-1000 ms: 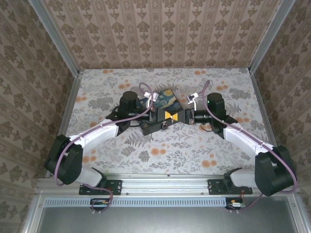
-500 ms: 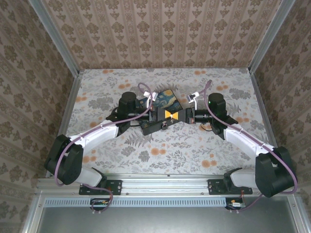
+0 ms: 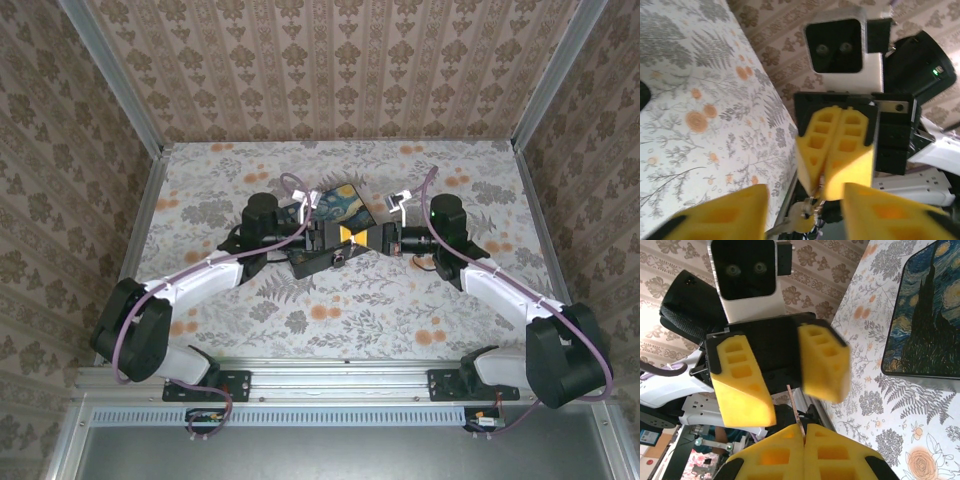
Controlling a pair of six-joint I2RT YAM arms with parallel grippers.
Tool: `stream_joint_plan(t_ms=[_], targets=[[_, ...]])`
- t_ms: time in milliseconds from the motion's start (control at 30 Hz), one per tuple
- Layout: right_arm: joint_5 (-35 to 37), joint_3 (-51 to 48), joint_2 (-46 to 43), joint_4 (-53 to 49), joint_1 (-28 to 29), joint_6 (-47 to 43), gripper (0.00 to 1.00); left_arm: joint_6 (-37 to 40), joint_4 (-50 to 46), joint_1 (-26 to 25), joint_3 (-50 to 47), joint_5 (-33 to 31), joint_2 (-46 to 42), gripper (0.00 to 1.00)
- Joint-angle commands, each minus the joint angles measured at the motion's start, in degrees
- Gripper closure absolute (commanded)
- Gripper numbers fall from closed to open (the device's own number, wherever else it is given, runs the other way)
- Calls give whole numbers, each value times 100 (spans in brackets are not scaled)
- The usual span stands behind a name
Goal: Unlock the padlock with the key
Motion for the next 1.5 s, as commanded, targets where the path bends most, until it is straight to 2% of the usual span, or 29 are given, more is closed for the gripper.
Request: stream_joint_plan(t_ms=[0, 133, 200, 267, 333, 400, 567, 633, 733, 867, 967, 1133, 1267, 1467], targets=[[209, 286, 66, -1029, -72, -621, 100, 359, -774, 234, -137, -548, -365, 40], [322, 312, 51, -1721, -326, -946, 100, 1114, -2433, 337, -9, -1663, -800, 36], [515, 348, 52, -2103, -477, -1047, 100, 1408, -3353, 128, 129, -2698, -962, 35], [987, 481, 67, -2805, -619, -1300, 100, 1438, -4126, -363, 250, -3968, -1049, 34], [1358, 623, 117, -3398, -771, -1460, 100, 1129, -4577, -1017, 230, -5269, -1028, 33], [1602, 718, 163, -3624, -943, -1432, 100, 607, -4756, -1519, 178, -6052, -865, 33], [2213, 1110, 38, -4126, -1111, -1537, 100, -378, -5197, -2616, 788, -7670, 214, 33], [2290, 1211, -30, -4172, -1173, -1549, 100, -474, -5338, -2954, 1291, -8259, 832, 33], [2241, 1300, -44, -4194, -1243, -1618, 100, -787, -5523, -3120, 1917, -8526, 1670, 31], [2159, 1231, -126, -4127, -1362, -1629, 100, -1700, -6395, -3204, 2787, -8948, 2641, 31], [1966, 1148, -197, -4003, -1441, -1585, 100, -2214, -6930, -3175, 3284, -8920, 3132, 30], [2009, 1183, -306, -4222, -1692, -1779, 100, -2350, -6883, -3061, 3634, -8781, 3604, 31], [1958, 1120, -255, -4155, -2035, -1526, 100, -2264, -6583, -2850, 3648, -8701, 3777, 34], [1768, 954, -74, -3756, -2072, -1312, 100, -1907, -6165, -2646, 3647, -8607, 3841, 36]])
